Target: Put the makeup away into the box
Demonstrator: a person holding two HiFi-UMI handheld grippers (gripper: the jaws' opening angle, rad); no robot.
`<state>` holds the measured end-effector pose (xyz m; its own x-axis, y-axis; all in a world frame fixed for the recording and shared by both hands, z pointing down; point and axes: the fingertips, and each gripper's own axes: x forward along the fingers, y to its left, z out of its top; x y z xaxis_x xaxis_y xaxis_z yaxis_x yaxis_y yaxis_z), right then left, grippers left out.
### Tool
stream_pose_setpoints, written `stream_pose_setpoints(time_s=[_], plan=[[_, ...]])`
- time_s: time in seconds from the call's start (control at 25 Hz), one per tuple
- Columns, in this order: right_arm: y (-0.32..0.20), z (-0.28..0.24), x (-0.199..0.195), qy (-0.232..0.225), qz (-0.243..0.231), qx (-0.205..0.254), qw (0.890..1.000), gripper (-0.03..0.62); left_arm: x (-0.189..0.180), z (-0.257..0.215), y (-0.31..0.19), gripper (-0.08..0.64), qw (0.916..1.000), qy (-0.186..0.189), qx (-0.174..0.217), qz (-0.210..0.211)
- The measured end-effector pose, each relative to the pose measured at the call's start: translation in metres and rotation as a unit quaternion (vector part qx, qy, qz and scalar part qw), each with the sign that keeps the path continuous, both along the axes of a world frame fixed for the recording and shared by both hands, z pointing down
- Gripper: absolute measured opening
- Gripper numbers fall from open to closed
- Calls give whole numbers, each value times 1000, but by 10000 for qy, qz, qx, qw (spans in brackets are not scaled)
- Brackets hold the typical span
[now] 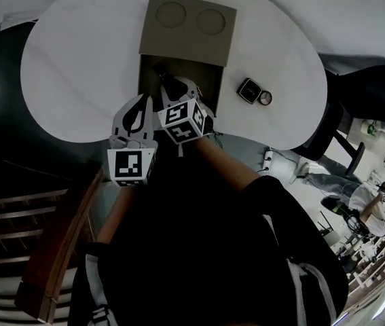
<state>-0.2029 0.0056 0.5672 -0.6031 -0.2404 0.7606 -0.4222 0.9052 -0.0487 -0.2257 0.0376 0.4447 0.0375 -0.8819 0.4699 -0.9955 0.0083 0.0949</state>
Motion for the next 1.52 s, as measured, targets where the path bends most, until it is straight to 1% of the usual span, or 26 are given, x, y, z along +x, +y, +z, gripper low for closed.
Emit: stream_pose_setpoints(time_s=[0.08,0.12,0.28,0.32,0.44,0.56,0.68,0.84,1.0,1.24,1.44,1.52], plan=[[2,-3,-3,-113,-26,-169,9998,218,1,-2,1,8,10000,-5,-7,8],[2,-7,-3,-171,7,-189,9997,237,2,-3,0,8,10000,-9,5,17],[-4,-30,7,-484,124,43,9987,236,9,-5,-2,8,9999,22,65,82],[-6,-38,12,-551,146,121,9983,228,12,-3,-1,8,9999,75,21,95],[-11,-64,32,-747,301,388,9960,142,22,-4,0,8,9997,177,-12,144],[-20,-94,57,-926,492,719,9919,66,35,-17,-9,8,9994,79,170,297],[-30,-120,82,-1117,714,1010,9860,34,49,-30,-21,8,9982,-28,383,469],[-40,-157,112,-1521,1026,1318,9742,25,72,-40,-28,8,9968,68,455,646],[-48,-179,142,-1746,1343,1512,9637,23,93,-57,-39,8,9937,0,663,900],[-54,-199,178,-1905,1676,1761,9511,23,121,-64,-48,8,9900,-12,648,1255],[-57,-207,205,-1923,1911,1937,9429,23,142,-73,-60,8,9846,-91,893,1499],[-59,-209,214,-1953,2008,1965,9396,23,151,-71,-62,8,9839,-41,833,1580]])
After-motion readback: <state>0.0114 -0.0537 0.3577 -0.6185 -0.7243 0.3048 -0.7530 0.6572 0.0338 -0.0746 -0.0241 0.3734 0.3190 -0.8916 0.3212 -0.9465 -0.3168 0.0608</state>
